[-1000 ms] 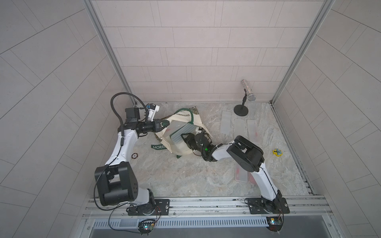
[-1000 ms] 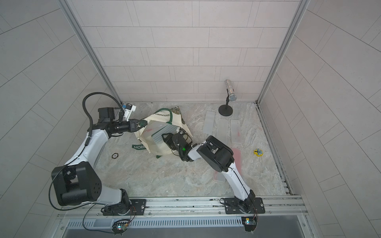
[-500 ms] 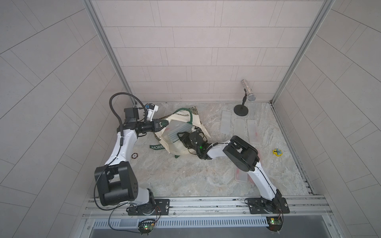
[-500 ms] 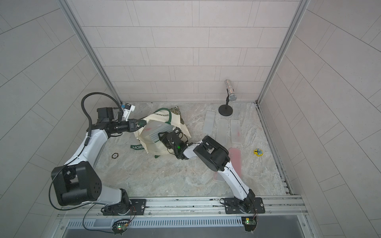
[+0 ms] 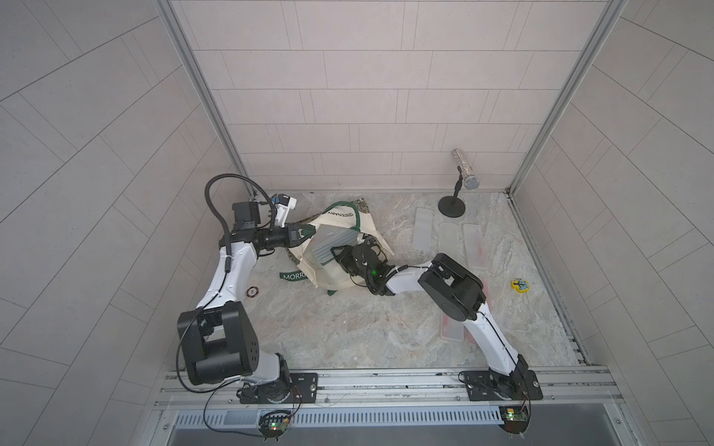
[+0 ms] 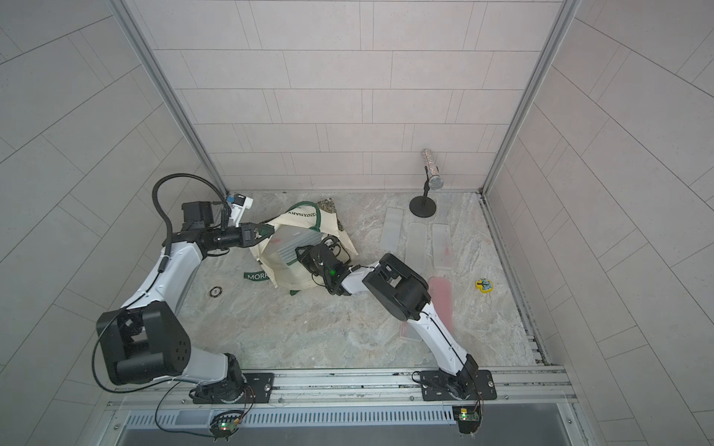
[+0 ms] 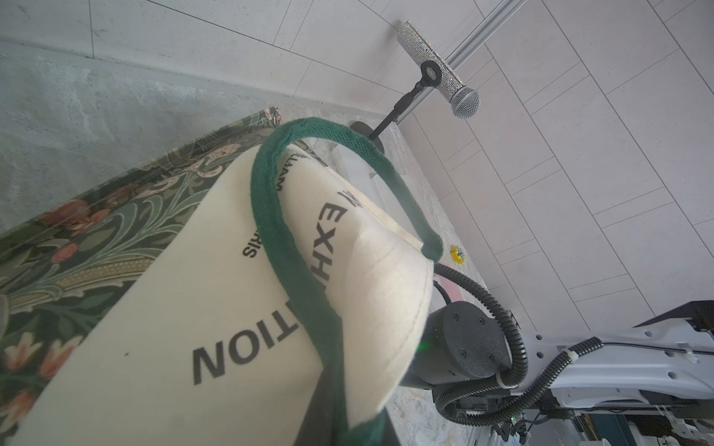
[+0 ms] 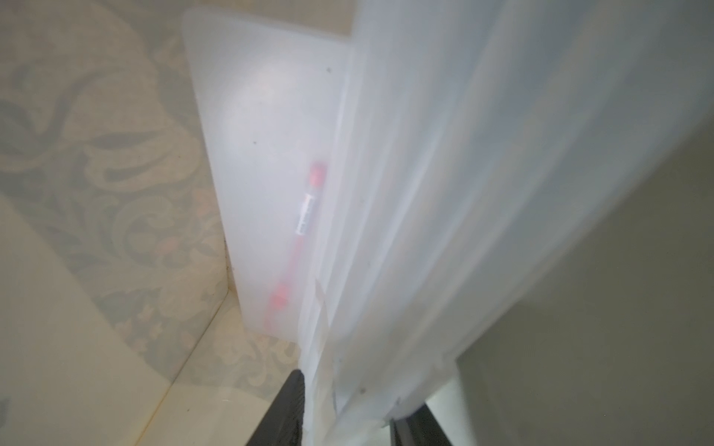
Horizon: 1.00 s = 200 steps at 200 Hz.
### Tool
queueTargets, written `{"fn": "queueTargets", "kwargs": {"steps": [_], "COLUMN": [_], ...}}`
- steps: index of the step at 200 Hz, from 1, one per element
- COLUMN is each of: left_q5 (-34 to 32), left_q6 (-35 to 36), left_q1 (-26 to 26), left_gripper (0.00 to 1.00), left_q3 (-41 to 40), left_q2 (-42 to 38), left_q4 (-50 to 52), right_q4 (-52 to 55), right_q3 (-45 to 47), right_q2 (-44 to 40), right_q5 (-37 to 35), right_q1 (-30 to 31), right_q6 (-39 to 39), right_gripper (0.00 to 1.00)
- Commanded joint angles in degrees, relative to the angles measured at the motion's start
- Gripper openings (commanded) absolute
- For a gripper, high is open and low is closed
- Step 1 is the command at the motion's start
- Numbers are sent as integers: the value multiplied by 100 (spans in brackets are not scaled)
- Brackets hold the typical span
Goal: Take out the pencil case from the canvas bag
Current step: Pick up the pencil case from the canvas bag.
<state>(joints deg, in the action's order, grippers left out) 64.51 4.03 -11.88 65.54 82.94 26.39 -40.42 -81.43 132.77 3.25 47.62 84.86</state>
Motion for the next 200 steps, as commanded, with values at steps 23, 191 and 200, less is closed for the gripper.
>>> {"fn": "queueTargets", "kwargs": {"steps": [23, 191, 200], "left_q5": [443, 448, 448], "left_q6": [19, 1, 0], "left_q1": [6, 8, 10], "left_gripper": [0, 0, 0], "left_q3": [47, 38, 38], "left_q2": [-86, -148, -139], "left_q4": [-20, -55, -56], "right_q4": [105, 913, 810], "right_q3": [-331, -675, -660], "right_q2": [-294, 294, 306], "right_q5": [72, -166, -215], "right_q1": [11, -24, -30], "right_q6": [-144, 897, 928], "right_gripper": [38, 41, 38]}}
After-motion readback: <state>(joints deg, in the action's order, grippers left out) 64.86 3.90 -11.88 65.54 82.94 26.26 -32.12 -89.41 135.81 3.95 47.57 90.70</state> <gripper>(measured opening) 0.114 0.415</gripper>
